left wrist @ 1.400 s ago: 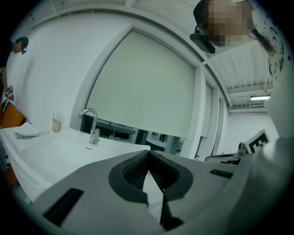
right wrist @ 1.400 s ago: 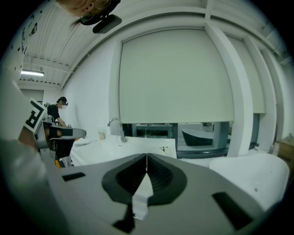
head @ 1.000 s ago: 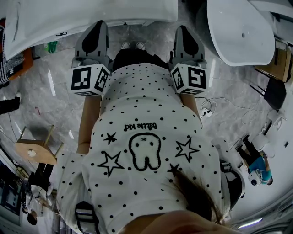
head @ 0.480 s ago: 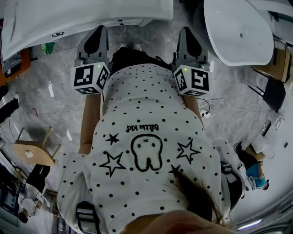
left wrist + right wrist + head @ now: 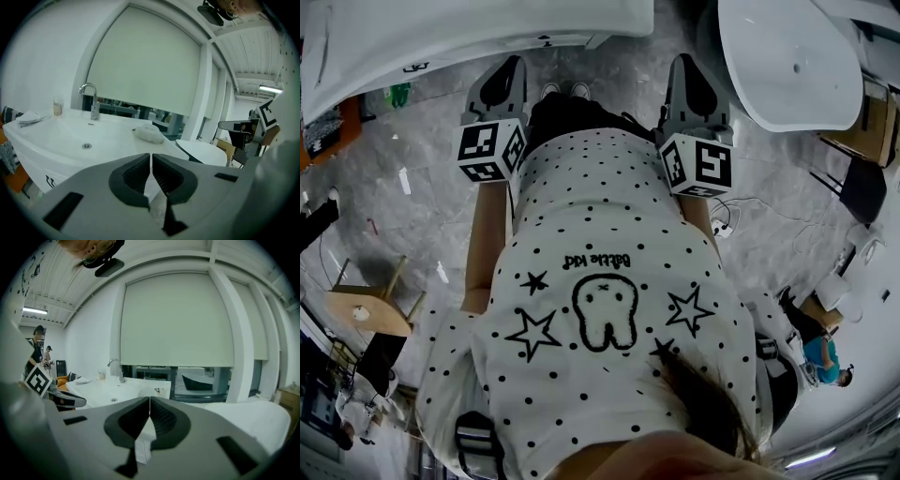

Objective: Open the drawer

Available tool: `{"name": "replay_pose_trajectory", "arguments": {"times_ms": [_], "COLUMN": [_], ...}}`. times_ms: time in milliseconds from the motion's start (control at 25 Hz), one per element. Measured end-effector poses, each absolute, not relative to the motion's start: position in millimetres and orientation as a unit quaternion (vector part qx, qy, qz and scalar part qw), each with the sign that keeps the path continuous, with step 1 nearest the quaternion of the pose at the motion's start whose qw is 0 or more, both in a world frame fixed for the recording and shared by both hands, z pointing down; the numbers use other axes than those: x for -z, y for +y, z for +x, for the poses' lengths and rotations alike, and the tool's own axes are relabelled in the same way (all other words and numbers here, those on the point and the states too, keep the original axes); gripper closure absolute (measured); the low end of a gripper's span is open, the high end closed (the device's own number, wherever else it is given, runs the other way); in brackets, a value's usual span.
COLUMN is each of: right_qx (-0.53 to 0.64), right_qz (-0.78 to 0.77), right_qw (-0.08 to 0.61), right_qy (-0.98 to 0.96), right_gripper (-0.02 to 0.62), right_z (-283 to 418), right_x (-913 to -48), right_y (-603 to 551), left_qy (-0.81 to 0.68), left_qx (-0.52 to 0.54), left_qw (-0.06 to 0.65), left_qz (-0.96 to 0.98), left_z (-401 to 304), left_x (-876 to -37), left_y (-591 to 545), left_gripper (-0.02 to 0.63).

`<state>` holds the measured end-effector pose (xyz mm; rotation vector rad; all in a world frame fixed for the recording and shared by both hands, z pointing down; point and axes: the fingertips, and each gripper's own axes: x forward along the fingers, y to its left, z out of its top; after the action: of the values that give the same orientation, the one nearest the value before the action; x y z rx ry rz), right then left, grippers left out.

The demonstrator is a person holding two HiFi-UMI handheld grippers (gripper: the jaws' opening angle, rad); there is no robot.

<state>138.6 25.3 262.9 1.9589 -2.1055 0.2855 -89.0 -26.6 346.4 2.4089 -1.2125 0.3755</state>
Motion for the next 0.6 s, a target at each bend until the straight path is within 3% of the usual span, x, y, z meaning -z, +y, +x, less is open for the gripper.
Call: {"name": "replay_pose_trajectory", "arguments": {"times_ms": [440, 600], "right_qx": [-0.098, -0.098], "right_qz": [0.662, 0.654], "right_qw": [0.126, 0.130], "right_qy": [-0.733, -0.739], "right_gripper": [0.581, 0.581], "right_z": [130.5, 127.3], "right_x": [-261.5, -264.1], "right_y": [20.7, 25.3], "left_qy": [-0.429, -0.423], "left_qx": [-0.190, -0.210], "left_qw": [0.210, 0.228], "left_qz": [0.858, 0.852], "left_z": [-91.0, -91.8], "left_x": [-379.1, -400.4], "left_y": [-25.3, -16.9], "left_gripper": [0.598, 0.532]}}
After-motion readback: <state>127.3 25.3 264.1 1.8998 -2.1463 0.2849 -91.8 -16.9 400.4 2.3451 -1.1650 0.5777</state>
